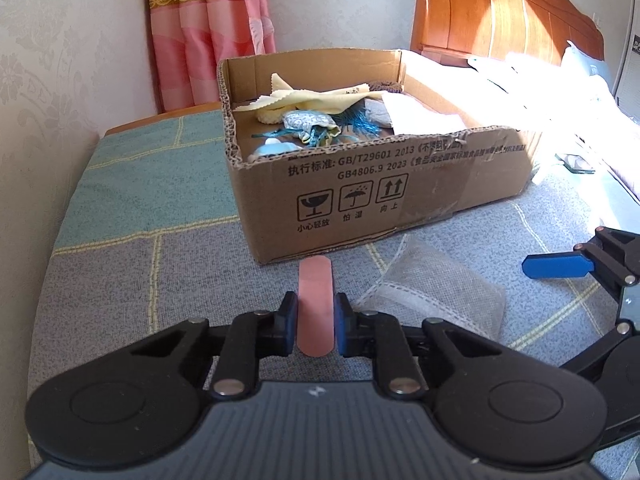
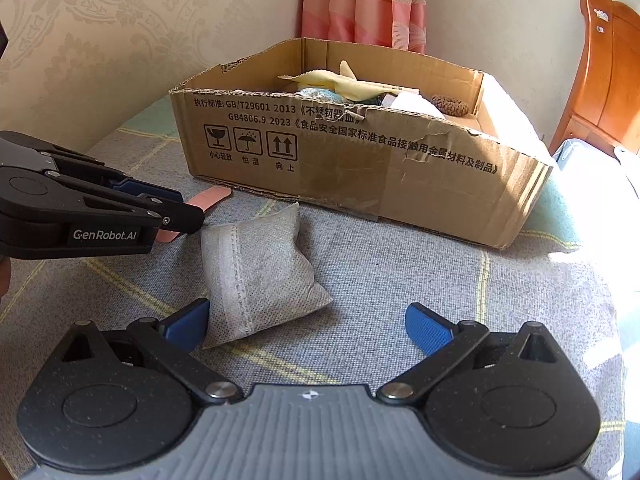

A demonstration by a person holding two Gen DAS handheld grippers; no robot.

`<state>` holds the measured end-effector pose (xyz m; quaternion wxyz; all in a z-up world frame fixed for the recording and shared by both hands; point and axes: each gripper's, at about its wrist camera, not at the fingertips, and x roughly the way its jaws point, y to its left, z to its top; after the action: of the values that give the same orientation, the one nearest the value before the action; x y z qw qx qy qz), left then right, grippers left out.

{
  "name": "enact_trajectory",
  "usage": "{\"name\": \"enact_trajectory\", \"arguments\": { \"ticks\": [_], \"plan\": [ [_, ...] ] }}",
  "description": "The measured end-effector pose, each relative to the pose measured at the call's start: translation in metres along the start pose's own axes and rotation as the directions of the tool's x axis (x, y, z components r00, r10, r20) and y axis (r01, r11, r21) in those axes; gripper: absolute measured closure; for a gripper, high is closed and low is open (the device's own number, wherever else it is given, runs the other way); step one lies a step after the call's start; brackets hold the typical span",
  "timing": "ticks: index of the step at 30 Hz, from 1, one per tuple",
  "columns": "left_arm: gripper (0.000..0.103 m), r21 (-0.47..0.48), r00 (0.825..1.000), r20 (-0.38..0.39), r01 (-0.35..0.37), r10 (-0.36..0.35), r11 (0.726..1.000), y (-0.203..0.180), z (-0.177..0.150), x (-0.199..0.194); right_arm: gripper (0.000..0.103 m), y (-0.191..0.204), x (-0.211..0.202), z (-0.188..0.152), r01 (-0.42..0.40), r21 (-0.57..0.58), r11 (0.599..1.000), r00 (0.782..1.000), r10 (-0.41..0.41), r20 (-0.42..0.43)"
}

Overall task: Organize soft objects
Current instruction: 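Close the right gripper on the grey fabric pouch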

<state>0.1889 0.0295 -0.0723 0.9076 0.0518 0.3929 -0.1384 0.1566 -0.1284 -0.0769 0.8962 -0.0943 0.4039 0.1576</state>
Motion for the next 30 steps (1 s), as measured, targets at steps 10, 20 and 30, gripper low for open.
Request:
{"name": "enact_trajectory", "arguments": {
  "ticks": [10, 20, 30],
  "plan": [
    [0.084, -0.008, 0.999, -0.029, -0.023, 0.023, 1.0, 0.013, -0.006, -0.01, 0.0, 0.0, 0.0, 0.0, -0.004, -0.003, 1.0, 1.0, 0.004, 0.0],
    [0.084, -0.028, 0.999, -0.011, -0.036, 0.035, 0.999, 0.013, -0.005, -0.005, 0.0, 0.006, 0.003, 0.005, -0.028, -0.039, 0.999, 1.0, 0.027, -0.009],
    [0.084, -0.035, 1.0, -0.008, -0.028, 0.028, 0.999, 0.015, -0.006, -0.006, 0.009, 0.022, 0.01, 0.016, -0.097, -0.149, 0.984, 0.995, 0.101, 0.016]
  ]
}}
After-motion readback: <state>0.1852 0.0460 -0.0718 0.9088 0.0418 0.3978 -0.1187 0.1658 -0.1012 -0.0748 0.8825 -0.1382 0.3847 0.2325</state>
